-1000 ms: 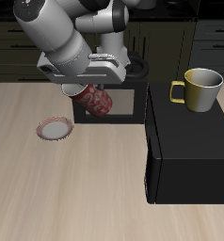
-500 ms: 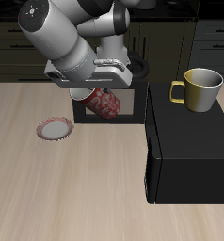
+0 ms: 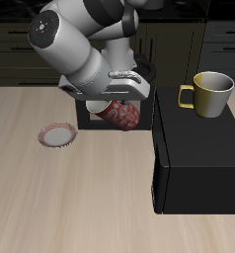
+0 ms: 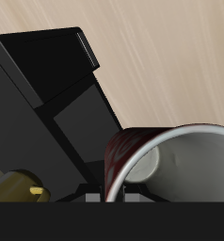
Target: Open the microwave and place the red mug in it
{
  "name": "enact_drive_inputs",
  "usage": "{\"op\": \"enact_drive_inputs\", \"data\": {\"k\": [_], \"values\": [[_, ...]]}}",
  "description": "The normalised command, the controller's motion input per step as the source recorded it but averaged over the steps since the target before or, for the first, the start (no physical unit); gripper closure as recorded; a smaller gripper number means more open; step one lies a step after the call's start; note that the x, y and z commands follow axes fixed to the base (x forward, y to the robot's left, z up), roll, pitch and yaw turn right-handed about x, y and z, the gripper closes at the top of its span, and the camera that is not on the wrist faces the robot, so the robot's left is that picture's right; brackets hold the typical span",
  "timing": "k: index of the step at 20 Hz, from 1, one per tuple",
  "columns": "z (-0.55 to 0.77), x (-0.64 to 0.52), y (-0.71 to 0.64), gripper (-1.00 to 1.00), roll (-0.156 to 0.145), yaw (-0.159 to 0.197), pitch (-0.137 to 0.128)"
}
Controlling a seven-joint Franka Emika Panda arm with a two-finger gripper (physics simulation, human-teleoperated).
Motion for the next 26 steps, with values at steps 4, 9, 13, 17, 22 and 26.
{"op": "enact_drive_inputs", "data": {"k": [4,9,13,17,22,26], "values": [[-0.13,0.15,0.10,1.00,0.012,-0.061,0.031],[-0.24,0.10,0.07,1.00,-0.005,-0.022,0.033],[-0.21,0.14,-0.04,1.00,-0.031,-0.023,0.041],[-0.37,0.10,0.00,1.00,-0.007,-0.038,0.056],[-0.16,-0.09,0.14,1.00,0.011,-0.013,0.016],[-0.13,-0.23,0.17,1.00,0.031,-0.021,0.020]]}}
